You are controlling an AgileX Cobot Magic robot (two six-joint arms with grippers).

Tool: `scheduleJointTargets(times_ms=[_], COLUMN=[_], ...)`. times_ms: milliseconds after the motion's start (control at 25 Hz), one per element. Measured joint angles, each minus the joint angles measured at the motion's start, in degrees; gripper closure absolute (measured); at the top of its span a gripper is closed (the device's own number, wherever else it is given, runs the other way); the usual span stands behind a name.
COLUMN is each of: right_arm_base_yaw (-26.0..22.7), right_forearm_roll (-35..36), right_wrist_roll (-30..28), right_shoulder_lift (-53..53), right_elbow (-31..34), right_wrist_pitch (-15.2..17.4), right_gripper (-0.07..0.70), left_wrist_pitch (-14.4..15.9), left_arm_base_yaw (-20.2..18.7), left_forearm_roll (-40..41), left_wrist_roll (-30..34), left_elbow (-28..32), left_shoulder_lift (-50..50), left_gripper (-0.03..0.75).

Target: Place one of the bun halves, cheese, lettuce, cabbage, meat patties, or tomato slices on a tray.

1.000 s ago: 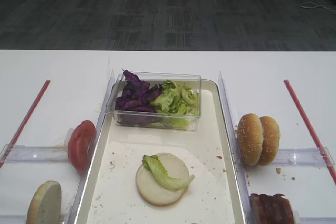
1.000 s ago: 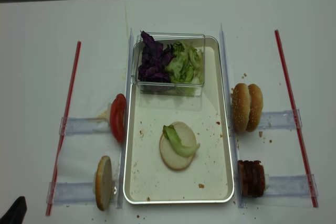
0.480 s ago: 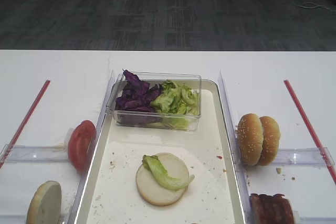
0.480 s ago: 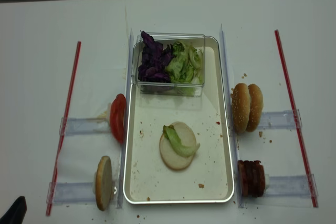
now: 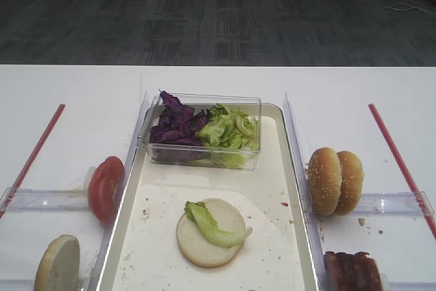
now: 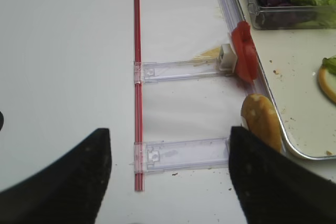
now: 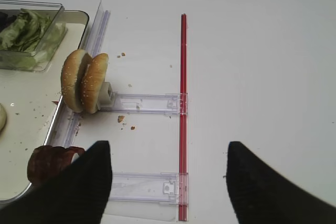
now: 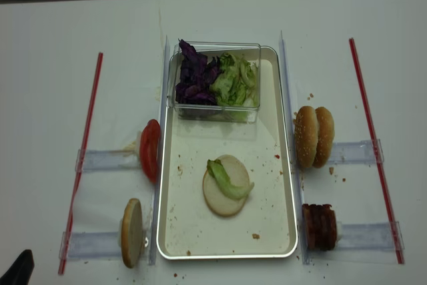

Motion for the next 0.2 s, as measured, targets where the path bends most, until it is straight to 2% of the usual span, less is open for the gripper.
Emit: scheduleJointTargets(times_ms=[200], right_arm_base_yaw=[0.00], right_forearm_roll=[0.00], right_wrist_roll=[0.00], right_shoulder_lift=[0.00], right_elbow=[0.00], right_wrist_pitch=[0.00], right_gripper=[0.125], left_wrist_pitch=[0.00], left_arm_base_yaw=[0.00], left_forearm_roll=[0.00], left_wrist_roll=[0.00], left_elbow=[0.00], left_shoulder_lift=[0.00], left_gripper=[0.242])
